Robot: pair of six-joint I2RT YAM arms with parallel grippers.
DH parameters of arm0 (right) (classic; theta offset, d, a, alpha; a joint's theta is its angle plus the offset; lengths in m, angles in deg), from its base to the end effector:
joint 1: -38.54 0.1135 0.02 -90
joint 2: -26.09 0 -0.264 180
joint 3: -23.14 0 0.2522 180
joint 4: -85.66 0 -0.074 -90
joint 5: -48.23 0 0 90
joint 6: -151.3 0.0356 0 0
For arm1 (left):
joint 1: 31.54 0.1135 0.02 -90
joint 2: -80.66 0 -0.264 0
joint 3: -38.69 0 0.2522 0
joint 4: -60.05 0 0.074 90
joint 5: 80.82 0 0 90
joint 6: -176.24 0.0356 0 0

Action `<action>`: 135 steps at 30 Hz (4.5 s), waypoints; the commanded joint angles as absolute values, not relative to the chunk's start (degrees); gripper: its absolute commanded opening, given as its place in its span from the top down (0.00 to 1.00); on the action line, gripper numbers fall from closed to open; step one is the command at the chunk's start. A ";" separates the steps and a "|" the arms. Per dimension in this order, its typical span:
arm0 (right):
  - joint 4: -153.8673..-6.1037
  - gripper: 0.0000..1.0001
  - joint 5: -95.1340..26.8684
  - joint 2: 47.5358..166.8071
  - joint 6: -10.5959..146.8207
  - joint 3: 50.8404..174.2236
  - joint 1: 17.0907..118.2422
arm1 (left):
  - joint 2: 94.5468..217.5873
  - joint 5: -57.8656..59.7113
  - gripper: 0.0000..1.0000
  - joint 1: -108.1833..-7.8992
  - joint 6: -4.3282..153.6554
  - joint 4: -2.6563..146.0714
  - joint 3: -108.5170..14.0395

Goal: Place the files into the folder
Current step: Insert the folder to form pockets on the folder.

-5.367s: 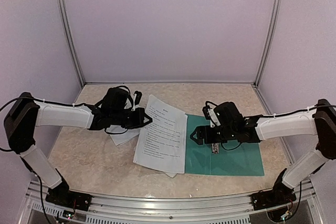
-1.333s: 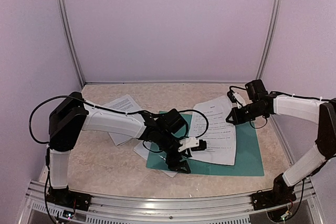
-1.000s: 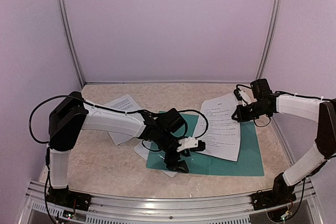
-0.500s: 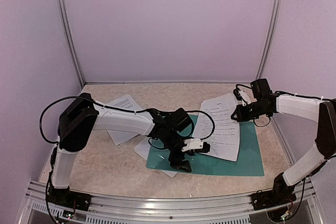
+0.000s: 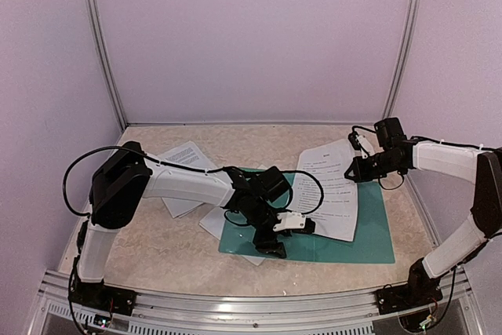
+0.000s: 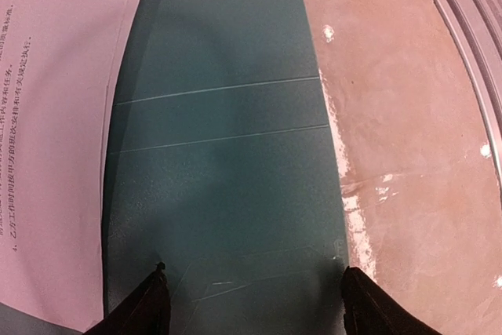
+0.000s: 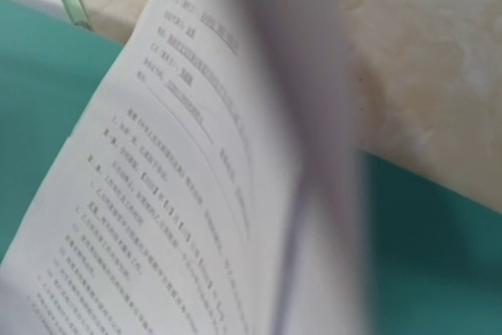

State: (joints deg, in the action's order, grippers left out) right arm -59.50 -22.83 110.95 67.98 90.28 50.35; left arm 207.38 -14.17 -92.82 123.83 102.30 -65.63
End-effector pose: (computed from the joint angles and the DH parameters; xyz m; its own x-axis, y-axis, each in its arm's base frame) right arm 0.2933 0.0731 0.2142 -0.8169 -0.0584 -0.5738 -0.2937 0.8983 0.3267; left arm 0.2071 -0.4073 0.1326 0.1968 0.8063 -0.5578 0.9675 -0.2518 -0.0226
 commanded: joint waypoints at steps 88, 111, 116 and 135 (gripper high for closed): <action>-56.68 1.00 -25.16 108.18 67.21 90.08 55.52 | 216.06 16.21 0.17 -100.71 51.53 124.82 -79.31; -56.24 1.00 -24.82 107.48 67.01 90.66 56.99 | 219.77 18.30 0.28 -101.27 46.31 129.29 -81.59; -56.10 1.00 -25.19 107.30 67.01 90.76 57.00 | 219.29 18.37 0.36 -101.32 45.91 128.73 -80.74; -51.77 1.00 -29.33 107.99 64.49 94.74 58.68 | 215.54 18.75 0.45 -101.33 46.28 123.92 -75.98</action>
State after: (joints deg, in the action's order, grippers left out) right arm -53.64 -29.24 108.37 65.92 92.56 58.00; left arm 212.60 21.50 -101.08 47.00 120.79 -79.40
